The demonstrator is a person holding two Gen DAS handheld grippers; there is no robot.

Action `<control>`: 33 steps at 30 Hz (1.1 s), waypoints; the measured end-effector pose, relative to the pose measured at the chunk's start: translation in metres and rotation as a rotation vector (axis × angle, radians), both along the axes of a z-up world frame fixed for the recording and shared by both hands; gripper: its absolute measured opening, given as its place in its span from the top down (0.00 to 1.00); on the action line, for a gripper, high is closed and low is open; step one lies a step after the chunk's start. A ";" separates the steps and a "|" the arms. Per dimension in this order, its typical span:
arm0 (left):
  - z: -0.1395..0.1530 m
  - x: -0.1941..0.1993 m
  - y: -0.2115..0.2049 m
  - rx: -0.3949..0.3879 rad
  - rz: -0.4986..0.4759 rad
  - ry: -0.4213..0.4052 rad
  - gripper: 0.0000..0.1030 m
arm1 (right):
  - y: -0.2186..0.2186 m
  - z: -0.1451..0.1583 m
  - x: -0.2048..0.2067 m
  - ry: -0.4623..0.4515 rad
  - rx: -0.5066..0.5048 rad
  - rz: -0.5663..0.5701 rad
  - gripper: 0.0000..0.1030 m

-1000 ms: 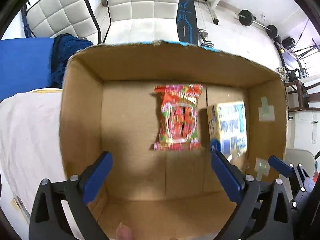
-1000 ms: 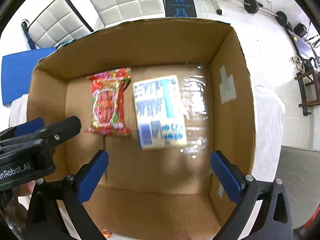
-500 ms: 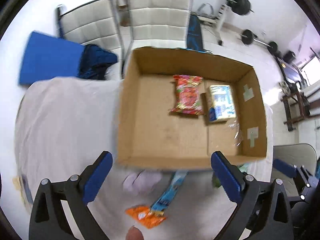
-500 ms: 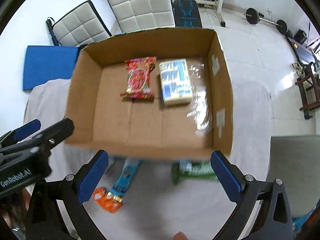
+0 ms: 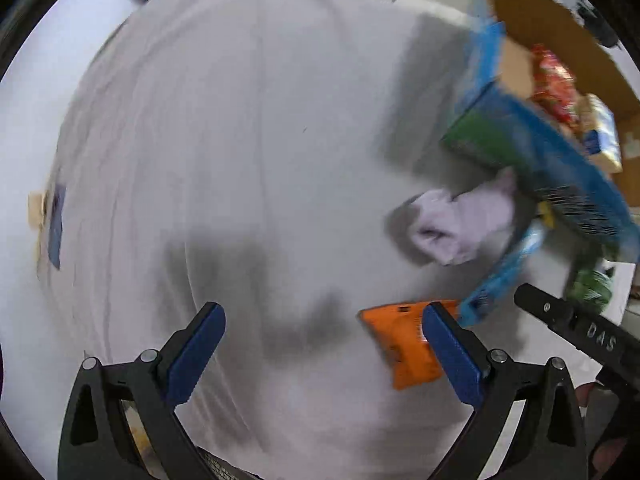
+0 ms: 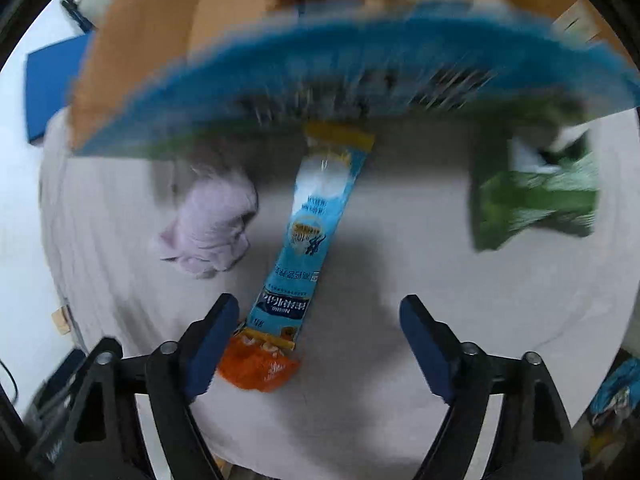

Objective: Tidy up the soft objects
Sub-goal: 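Grasp the lilac sock with left tool while right tool grasps the green snack bag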

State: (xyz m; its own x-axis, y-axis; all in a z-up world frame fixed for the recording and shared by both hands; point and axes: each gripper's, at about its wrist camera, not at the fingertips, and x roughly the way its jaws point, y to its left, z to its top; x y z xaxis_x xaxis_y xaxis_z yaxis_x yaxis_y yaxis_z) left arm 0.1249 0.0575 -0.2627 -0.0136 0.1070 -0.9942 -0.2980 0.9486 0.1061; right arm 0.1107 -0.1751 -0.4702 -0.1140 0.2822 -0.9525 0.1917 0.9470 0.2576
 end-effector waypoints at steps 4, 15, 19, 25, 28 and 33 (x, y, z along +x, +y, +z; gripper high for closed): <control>-0.019 -0.004 0.006 -0.010 0.015 0.030 0.02 | 0.011 -0.021 0.002 0.010 -0.007 -0.033 0.19; -0.046 -0.024 -0.011 -0.142 0.015 0.076 0.02 | 0.009 -0.009 -0.023 0.000 -0.070 0.081 0.74; -0.058 -0.032 -0.031 -0.158 -0.034 0.113 0.02 | -0.022 0.006 -0.042 0.001 -0.114 0.165 0.76; -0.048 -0.022 -0.054 -0.112 -0.108 0.063 0.02 | -0.070 -0.008 -0.083 0.093 -0.186 0.218 0.76; -0.044 -0.007 -0.062 -0.098 -0.132 0.041 0.02 | -0.076 -0.011 -0.089 0.096 -0.147 0.194 0.75; -0.040 0.022 -0.079 -0.072 -0.197 -0.008 0.02 | -0.098 0.032 -0.076 -0.089 -0.065 0.153 0.28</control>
